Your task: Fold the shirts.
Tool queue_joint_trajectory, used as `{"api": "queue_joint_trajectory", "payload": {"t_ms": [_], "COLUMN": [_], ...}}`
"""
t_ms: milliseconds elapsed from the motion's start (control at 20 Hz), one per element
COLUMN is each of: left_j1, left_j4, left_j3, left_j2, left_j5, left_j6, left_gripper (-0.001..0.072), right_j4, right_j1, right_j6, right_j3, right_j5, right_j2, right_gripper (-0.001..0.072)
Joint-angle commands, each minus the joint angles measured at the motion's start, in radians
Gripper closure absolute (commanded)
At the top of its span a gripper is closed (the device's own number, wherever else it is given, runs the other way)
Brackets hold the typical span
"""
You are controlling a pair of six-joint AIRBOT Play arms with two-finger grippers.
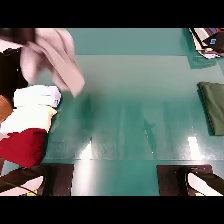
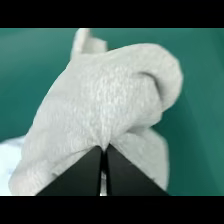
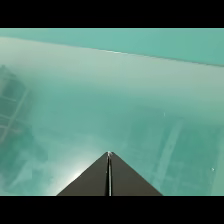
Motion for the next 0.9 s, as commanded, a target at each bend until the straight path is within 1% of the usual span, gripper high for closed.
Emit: {"api": "queue_joint_trajectory", "payload": {"t_ms": [0, 50, 150, 200, 250, 350, 500, 600, 750, 850], "left_j1": [-0.235, -0.280, -0.351, -0.369, -0.369, -0.312, -0.128, -0.004, 0.136, 0.181], "left_j4": [-0.036, -0.089, -0.208, -0.237, -0.239, -0.171, -0.171, -0.197, -0.310, -0.369], "left_j3": [-0.229, -0.310, -0.462, -0.517, -0.542, -0.537, -0.537, -0.566, -0.645, -0.702], "left_j2": [0.018, 0.015, 0.006, 0.000, -0.005, -0.009, -0.012, -0.020, -0.075, -0.121], "left_j5": [0.035, 0.103, 0.277, 0.356, 0.395, 0.388, 0.349, 0.327, 0.275, 0.255], "left_j6": [-0.056, -0.070, -0.069, -0.069, -0.068, -0.068, -0.068, -0.060, 0.029, 0.076], "left_gripper": [0.0684, 0.0680, 0.0217, 0.0196, 0.0196, 0.0196, 0.0195, 0.0196, 0.0196, 0.0196], "right_j4": [0.000, 0.000, -0.001, 0.000, 0.000, 0.000, 0.000, 0.000, 0.000, 0.000], "right_j1": [0.001, 0.001, 0.001, 0.001, 0.001, 0.001, 0.001, 0.001, 0.001, 0.001], "right_j6": [0.000, 0.000, 0.000, 0.000, 0.000, 0.000, 0.000, 0.000, 0.000, 0.000], "right_j3": [0.021, 0.021, 0.021, 0.021, 0.021, 0.021, 0.021, 0.021, 0.021, 0.021], "right_j5": [0.051, 0.067, 0.097, 0.105, 0.113, 0.138, 0.159, 0.167, 0.166, 0.166], "right_j2": [0.000, 0.000, 0.000, 0.000, 0.000, 0.000, 0.000, 0.000, 0.000, 0.000], "right_gripper": [0.0694, 0.0694, 0.0694, 0.0694, 0.0694, 0.0694, 0.0694, 0.0694, 0.0694, 0.0694]}}
